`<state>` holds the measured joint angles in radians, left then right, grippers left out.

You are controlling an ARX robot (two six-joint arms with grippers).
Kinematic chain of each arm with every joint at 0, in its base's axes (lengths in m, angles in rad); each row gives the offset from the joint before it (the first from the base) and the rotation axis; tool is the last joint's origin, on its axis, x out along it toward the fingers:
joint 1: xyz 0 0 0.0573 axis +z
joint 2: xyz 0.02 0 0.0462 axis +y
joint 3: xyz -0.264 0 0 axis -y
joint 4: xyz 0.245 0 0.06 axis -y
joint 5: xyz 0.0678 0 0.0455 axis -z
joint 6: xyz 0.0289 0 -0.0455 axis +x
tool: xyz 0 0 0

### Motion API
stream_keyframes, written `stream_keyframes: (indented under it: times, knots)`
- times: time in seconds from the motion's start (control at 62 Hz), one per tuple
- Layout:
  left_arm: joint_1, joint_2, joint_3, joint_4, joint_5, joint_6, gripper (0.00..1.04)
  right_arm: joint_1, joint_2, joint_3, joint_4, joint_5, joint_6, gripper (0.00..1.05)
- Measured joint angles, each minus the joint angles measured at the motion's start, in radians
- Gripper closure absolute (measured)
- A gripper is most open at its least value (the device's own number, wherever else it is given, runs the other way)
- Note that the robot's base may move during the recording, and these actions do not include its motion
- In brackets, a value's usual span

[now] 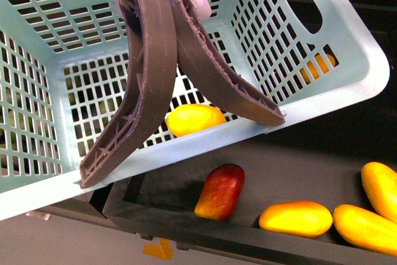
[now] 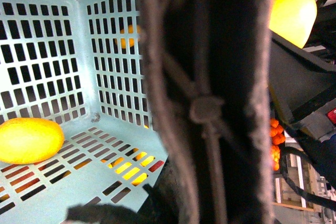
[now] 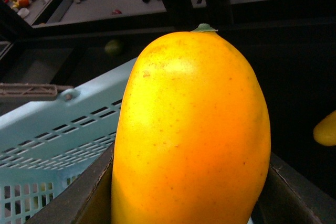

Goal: Pick lemon and mango into basket

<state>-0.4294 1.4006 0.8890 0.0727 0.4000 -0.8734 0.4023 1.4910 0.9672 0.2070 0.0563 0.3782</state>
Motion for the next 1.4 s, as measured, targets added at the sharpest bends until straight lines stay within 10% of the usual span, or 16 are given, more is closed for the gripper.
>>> stream_keyframes:
  times: [0.306,0.468,0.597,0.871,1.065,1.403]
  knots:
    - [0.000,0.000,0.000,0.000,-0.001,0.001,1.01,0.083,0.043,-0.008,-0.006,0.011,0.006,0.43]
    - [0.000,0.000,0.000,0.000,0.001,0.000,1.01,0.089,0.045,-0.008,-0.034,0.010,0.025,0.22]
    - [0.000,0.000,0.000,0.000,0.001,0.000,1.01,0.054,0.044,-0.008,-0.045,0.041,0.060,0.07]
    - [0.000,0.003,-0.001,-0.001,-0.010,-0.001,1.01,-0.100,-0.053,-0.017,-0.104,0.163,0.068,0.09]
    - [0.000,0.003,-0.001,-0.001,-0.002,0.000,1.01,-0.277,-0.274,-0.311,0.345,0.049,-0.236,0.37]
    - [-0.002,0.003,-0.001,-0.001,0.004,-0.008,1.01,-0.359,-0.474,-0.632,0.455,-0.037,-0.361,0.91]
